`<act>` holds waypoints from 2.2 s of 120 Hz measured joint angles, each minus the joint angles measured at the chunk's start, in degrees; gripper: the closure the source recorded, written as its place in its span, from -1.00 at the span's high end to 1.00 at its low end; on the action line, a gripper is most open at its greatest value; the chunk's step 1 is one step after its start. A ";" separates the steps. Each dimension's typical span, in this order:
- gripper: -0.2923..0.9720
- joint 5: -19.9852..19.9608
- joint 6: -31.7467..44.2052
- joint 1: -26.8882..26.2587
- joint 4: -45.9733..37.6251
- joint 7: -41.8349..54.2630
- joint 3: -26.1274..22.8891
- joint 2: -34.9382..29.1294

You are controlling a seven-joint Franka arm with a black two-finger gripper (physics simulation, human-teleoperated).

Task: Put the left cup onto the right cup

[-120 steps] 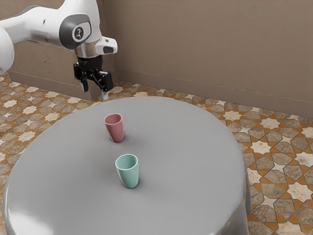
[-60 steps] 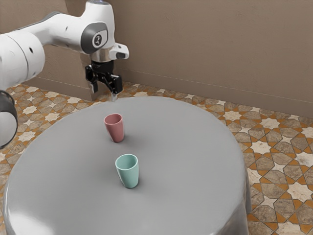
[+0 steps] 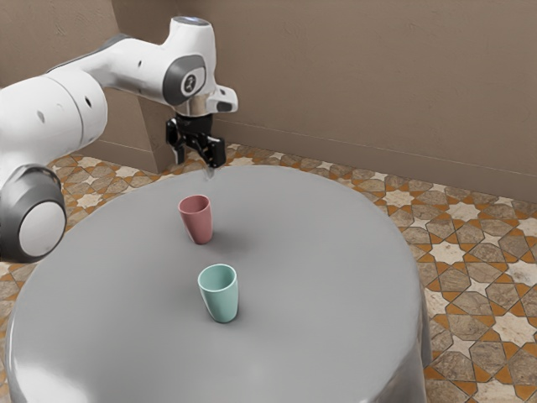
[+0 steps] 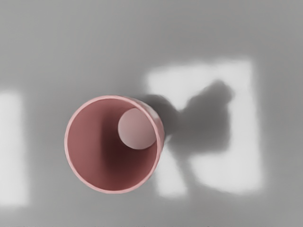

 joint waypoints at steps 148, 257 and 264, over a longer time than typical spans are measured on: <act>0.54 -2.35 16.92 1.49 -8.33 0.33 -1.05 5.07; -0.45 -3.48 21.53 2.20 -13.56 0.42 -0.76 5.01; -0.52 -3.45 21.44 2.41 -13.65 0.46 -0.71 5.00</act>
